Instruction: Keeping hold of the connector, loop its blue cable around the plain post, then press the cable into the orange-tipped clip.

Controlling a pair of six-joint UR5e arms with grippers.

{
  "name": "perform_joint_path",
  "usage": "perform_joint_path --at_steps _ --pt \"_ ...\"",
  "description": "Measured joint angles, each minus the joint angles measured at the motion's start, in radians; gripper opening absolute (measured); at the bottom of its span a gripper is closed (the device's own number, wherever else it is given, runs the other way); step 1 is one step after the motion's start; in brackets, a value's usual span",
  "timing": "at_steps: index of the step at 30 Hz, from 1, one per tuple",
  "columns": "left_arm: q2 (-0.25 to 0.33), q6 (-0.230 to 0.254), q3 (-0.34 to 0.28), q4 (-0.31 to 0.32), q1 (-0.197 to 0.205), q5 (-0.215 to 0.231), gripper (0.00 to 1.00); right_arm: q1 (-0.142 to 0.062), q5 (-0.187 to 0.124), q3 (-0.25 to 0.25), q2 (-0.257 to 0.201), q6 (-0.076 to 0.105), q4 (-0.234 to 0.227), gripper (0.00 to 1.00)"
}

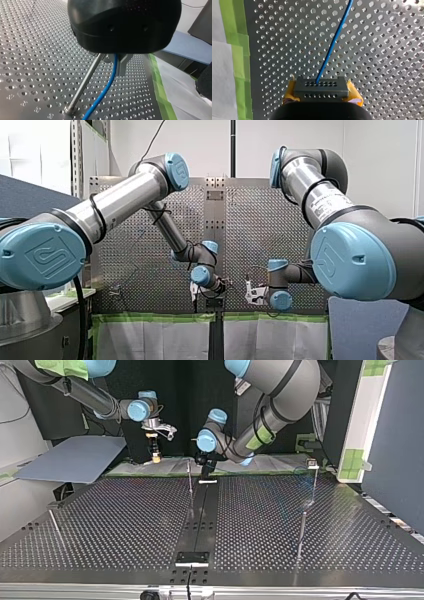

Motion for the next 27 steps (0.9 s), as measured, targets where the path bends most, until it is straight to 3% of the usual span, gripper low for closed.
perform_joint_path --at_steps 7,14,27 --pt "0.000 0.003 -0.001 -0.002 -0.003 0.000 0.03 -0.007 -0.020 -0.023 0.026 -0.016 0.010 0.00" --pt "-0.001 0.003 -0.001 -0.002 -0.003 -0.008 0.03 -0.012 -0.014 -0.073 0.088 -0.052 0.069 0.00" --pt "0.000 0.003 -0.001 -0.008 0.003 -0.016 0.03 -0.017 -0.009 -0.113 0.101 -0.042 0.108 0.00"
